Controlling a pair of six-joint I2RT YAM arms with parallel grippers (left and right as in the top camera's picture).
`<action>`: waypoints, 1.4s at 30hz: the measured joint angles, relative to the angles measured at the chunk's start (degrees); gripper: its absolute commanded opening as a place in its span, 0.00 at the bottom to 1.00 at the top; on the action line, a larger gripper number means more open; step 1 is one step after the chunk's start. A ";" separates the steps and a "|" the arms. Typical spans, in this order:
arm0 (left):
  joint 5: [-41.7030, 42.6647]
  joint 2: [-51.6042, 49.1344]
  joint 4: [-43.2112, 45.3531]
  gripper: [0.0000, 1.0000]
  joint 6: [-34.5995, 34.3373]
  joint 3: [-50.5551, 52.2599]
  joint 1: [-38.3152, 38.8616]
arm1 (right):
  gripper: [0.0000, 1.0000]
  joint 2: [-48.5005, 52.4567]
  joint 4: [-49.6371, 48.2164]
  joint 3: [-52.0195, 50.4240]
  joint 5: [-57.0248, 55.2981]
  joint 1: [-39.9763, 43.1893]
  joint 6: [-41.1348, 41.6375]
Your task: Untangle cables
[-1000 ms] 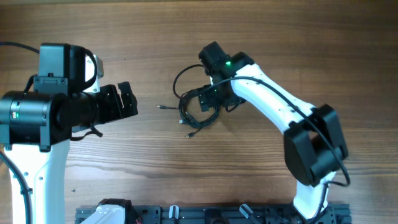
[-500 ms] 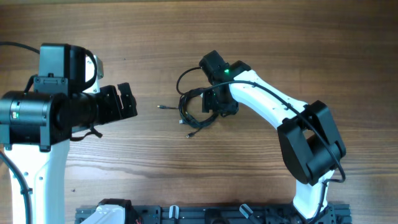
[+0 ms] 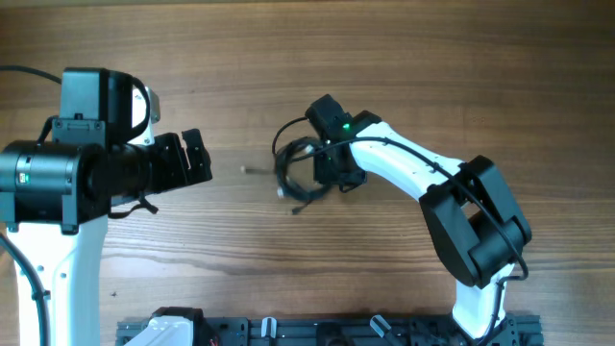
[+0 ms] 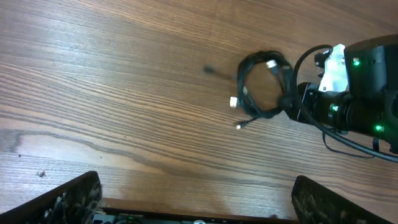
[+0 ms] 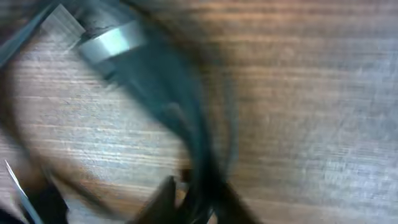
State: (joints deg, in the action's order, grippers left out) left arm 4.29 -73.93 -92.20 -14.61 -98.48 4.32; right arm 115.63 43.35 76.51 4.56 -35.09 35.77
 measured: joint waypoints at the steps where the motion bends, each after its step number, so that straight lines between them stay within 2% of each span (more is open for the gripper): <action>1: 0.02 0.00 0.02 1.00 0.00 0.00 0.00 | 0.04 0.00 -0.09 0.00 0.04 0.04 -0.07; 8: 0.02 0.00 0.02 1.00 0.00 0.00 0.00 | 0.04 -0.39 2.08 0.00 -0.04 0.00 -4.57; 10: 0.07 0.00 0.02 0.59 0.00 0.00 0.00 | 0.04 -2.54 2.49 -0.11 -0.57 0.00 -6.01; 12: 0.48 0.00 0.04 0.34 0.24 0.00 0.00 | 0.04 -6.32 2.49 -0.22 -1.11 0.00 -7.02; 14: 1.42 0.00 0.07 0.08 0.55 0.00 0.02 | 0.04 -14.80 2.43 -0.20 -3.17 0.00 -7.67; 15: 1.77 0.00 0.09 0.04 0.63 0.00 0.00 | 0.04 -18.78 2.38 -0.20 -3.98 0.00 -7.82; 17: 2.62 0.00 0.59 0.04 0.55 0.00 0.00 | 0.05 -26.29 2.25 -0.20 -5.46 0.00 -8.22; 18: 3.82 0.00 0.92 0.08 0.61 0.00 0.00 | 0.04 -30.10 2.14 -0.20 -5.95 0.00 -8.66; 19: 5.42 0.00 1.33 0.32 0.59 0.00 0.00 | 0.04 -32.44 2.19 -0.20 -6.08 0.00 -8.90; 20: 6.99 0.00 1.79 0.64 0.61 0.00 0.00 | 0.04 -36.02 2.43 -0.20 -6.12 0.00 -9.11; 21: 9.64 0.00 2.60 0.71 0.61 0.00 0.00 | 0.04 -38.03 2.51 -0.20 -6.10 0.00 -9.31; 22: 12.04 0.00 3.39 0.75 0.55 0.00 0.00 | 0.04 -40.15 2.71 -0.20 -5.90 0.00 -9.55; 25: 16.92 0.00 5.68 0.76 0.55 0.00 0.11 | 0.04 -44.85 2.91 -0.20 -5.11 0.00 -10.58; 27: 20.09 0.00 6.78 0.88 1.25 0.00 1.18 | 0.04 -47.63 2.99 -0.20 -4.68 0.00 -11.67; 28: 22.97 0.00 7.06 0.91 2.27 0.00 2.89 | 0.04 -48.83 3.28 -0.20 -4.59 0.00 -12.13; 33: 28.55 -0.04 10.25 0.88 3.89 0.00 12.31 | 0.04 -52.17 3.87 -0.20 -3.08 -0.02 -13.66; 35: 28.74 -0.37 11.76 0.80 4.09 -0.02 15.21 | 0.04 -52.63 4.04 -0.20 -2.86 0.00 -14.01; 37: 28.59 -1.90 12.28 0.68 4.31 -0.07 18.43 | 0.04 -53.29 4.20 -0.20 -2.60 0.00 -14.05; 42: 26.16 -7.21 12.41 0.59 4.72 -0.07 22.01 | 0.04 -53.90 4.26 -0.20 -2.21 0.00 -14.08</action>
State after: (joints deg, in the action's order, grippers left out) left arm 30.46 -81.14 -79.79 -9.89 -98.54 26.33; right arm 61.73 47.62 76.31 2.35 -35.09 21.69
